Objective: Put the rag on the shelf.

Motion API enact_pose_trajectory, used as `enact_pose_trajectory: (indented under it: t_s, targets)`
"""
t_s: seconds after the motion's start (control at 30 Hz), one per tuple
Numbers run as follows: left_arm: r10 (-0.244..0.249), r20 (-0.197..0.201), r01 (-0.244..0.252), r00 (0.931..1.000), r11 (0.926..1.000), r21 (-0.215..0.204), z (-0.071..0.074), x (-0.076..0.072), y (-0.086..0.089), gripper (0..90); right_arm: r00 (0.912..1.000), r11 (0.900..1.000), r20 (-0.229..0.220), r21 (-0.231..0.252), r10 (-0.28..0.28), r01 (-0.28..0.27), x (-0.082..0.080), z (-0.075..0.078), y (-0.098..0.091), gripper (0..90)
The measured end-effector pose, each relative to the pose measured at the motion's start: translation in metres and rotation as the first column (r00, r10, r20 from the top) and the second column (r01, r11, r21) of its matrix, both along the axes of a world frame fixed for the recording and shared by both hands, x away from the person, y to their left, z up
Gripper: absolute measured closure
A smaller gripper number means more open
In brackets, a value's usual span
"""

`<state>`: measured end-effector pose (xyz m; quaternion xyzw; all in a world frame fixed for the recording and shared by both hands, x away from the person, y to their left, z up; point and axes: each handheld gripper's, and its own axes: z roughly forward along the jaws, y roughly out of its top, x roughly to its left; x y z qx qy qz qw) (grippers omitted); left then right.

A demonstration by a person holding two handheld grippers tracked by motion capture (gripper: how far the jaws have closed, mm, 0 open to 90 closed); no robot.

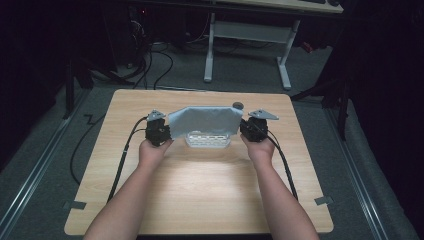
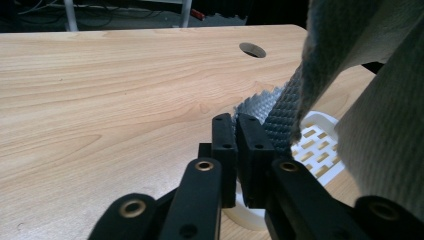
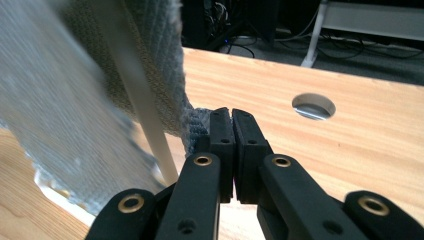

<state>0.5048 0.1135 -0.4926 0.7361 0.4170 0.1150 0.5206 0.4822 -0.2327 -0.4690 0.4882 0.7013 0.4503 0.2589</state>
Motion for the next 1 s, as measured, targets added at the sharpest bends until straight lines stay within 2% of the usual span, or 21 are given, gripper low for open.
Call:
enact_pose_trajectory:
  t_s: [0.13, 0.23, 0.43, 0.63, 0.9, 1.0]
  targets:
    - [0.014, -0.005, -0.014, 0.9999, 0.9999, -0.009, 0.001, 0.001, 0.001, 79.7, 1.0, 0.9999, -0.001, 0.013, -0.009, 0.009, -0.002, -0.003, -0.005, 86.0]
    - [0.038, -0.013, -0.038, 0.9992, 0.9991, -0.02, 0.001, 0.002, 0.005, 70.8, 0.9999, 0.9996, -0.002, 0.024, -0.015, 0.015, -0.003, -0.004, -0.009, 80.6]
    - [0.072, 0.008, -0.071, 0.9974, 0.9972, -0.021, 0.005, 0.0, 0.014, 58.7, 0.9992, 0.9991, -0.008, 0.016, -0.039, 0.039, -0.005, -0.004, -0.017, 75.3]
    - [0.087, 0.021, -0.087, 0.996, 0.9962, -0.001, 0.005, -0.004, 0.023, 54.2, 0.9985, 0.9985, -0.006, 0.006, -0.055, 0.055, -0.007, -0.001, -0.025, 72.2]
    - [0.117, 0.019, -0.117, 0.993, 0.993, 0.016, 0.001, -0.01, 0.041, 50.6, 0.997, 0.997, -0.011, -0.015, -0.076, 0.076, -0.012, 0.001, -0.036, 66.5]
    - [0.13, 0.021, -0.13, 0.9914, 0.9909, 0.033, -0.001, -0.013, 0.048, 49.4, 0.9953, 0.9952, 0.011, -0.017, -0.096, 0.097, -0.017, 0.001, -0.041, 64.7]
